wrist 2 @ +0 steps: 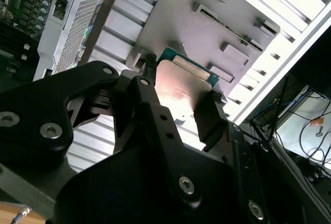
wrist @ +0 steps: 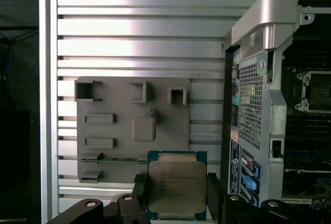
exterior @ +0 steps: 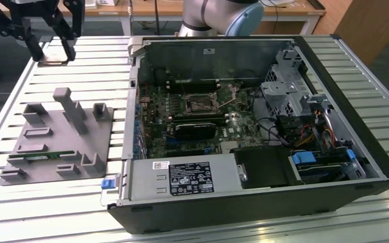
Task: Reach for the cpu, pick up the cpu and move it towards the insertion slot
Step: 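Pick up the cpu and move it towards the insertion slot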
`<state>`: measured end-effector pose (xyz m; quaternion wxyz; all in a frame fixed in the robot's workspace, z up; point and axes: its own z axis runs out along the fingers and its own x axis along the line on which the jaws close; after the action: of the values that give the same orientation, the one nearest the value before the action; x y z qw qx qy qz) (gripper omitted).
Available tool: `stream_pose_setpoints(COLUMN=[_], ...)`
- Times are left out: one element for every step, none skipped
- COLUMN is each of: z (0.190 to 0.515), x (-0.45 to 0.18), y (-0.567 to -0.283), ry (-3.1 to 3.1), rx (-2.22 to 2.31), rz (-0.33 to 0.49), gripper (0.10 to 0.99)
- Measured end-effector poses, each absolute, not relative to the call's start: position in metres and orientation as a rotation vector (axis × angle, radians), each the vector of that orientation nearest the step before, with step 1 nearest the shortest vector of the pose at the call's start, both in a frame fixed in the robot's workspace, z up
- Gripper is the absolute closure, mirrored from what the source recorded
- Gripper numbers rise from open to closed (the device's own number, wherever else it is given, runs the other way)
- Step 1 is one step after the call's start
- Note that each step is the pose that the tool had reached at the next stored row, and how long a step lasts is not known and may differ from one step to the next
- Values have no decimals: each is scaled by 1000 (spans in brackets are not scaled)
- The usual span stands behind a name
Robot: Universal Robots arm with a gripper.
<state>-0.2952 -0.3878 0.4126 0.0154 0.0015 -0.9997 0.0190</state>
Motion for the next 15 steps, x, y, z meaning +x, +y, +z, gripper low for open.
stream_pose_setpoints(z=[413,413,413,413,413,413,413,413,413,413,413,412,413,413,413], x=[-293,-292,-290,-288,-286,-285,-284,-283,-283,-282,-281,-281,-280,-280,-279], y=[-388,-388,-388,-388,-388,-388,-388,-388,-388,-388,-388,-388,-388,-388,-388], ry=[-3110,-3110,-3110,-3110,-3110,-3110,-3110,-3110,-3110,-3110,-3110,-3110,-3110,-3110,-3110], rx=[5,5,5,5,5,5,5,5,5,5,5,5,5,5,5], rz=[59,59,59,59,59,59,59,59,59,59,59,59,59,59,59], gripper=[545,545,545,545,545,545,545,545,545,545,545,545,545,545,545])
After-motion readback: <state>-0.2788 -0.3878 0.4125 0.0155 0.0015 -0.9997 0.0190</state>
